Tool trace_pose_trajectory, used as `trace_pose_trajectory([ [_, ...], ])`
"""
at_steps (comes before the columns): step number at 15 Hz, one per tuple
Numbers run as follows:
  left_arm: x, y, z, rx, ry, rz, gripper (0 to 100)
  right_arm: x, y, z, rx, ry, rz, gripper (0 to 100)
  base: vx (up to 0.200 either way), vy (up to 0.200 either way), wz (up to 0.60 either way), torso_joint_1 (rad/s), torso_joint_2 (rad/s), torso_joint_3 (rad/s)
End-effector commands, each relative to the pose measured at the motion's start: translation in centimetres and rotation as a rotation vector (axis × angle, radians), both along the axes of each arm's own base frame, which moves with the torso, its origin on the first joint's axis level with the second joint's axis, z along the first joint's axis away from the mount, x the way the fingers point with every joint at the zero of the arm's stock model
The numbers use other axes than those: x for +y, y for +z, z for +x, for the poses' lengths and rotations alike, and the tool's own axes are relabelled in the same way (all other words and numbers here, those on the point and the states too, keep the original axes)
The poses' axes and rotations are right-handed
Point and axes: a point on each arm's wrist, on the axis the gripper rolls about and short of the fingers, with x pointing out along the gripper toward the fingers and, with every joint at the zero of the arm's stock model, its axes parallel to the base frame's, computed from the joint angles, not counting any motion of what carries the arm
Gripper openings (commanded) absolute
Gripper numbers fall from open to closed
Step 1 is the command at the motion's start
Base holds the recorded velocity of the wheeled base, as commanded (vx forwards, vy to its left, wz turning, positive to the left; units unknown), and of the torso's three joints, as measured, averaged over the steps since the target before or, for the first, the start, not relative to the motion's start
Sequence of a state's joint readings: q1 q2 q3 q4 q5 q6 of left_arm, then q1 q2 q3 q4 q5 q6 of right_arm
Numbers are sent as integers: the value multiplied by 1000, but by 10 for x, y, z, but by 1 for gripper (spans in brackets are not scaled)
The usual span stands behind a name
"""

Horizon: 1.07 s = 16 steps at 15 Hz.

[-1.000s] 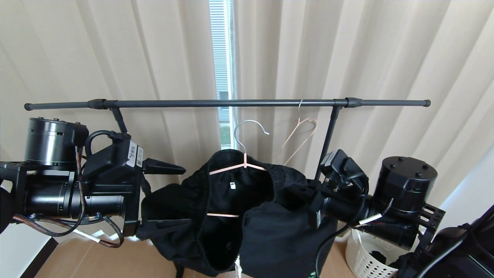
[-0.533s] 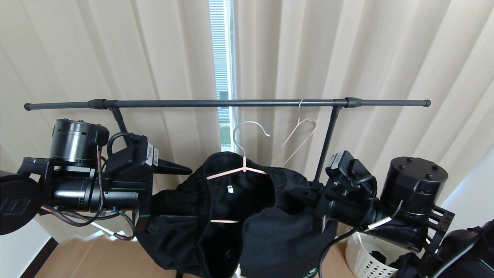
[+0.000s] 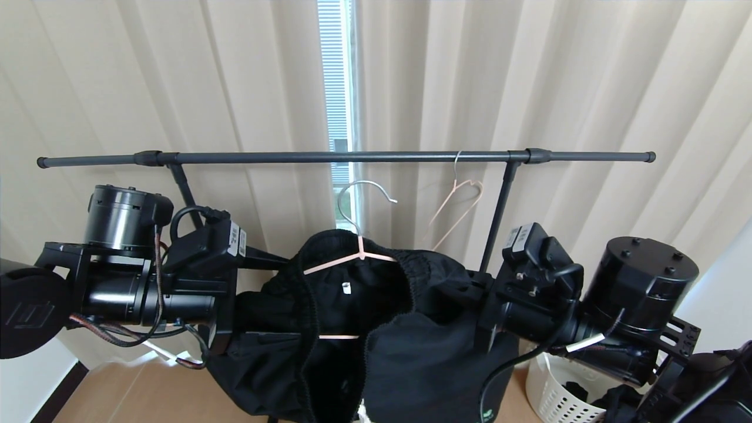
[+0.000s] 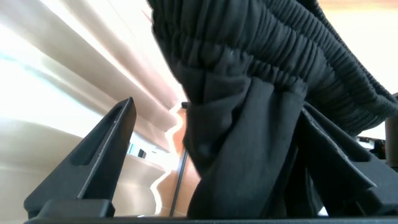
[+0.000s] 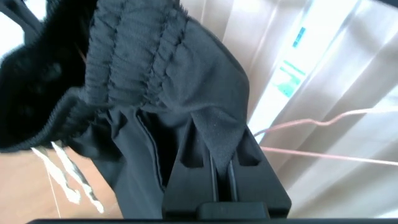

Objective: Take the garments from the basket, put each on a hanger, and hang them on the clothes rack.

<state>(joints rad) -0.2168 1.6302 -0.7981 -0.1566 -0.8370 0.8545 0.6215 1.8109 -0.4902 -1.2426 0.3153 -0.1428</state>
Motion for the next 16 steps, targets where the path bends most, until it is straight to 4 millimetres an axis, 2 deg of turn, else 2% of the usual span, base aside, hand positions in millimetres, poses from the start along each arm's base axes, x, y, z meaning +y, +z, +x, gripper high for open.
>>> trace_pose_trajectory([
  [1,-2,-2,1,9,-2,4,0,0,1,-2,-4,4,30,0,0,0,0,0,0,0],
  [15,-1,8,-3,-24,16,-2,0,0,0,-2,-3,-2,23,0,0,0,0,0,0,0],
  [16,-1,10,-5,-30,17,-4,0,-2,1,-1,-3,-8,23,100,0,0,0,0,0,0],
])
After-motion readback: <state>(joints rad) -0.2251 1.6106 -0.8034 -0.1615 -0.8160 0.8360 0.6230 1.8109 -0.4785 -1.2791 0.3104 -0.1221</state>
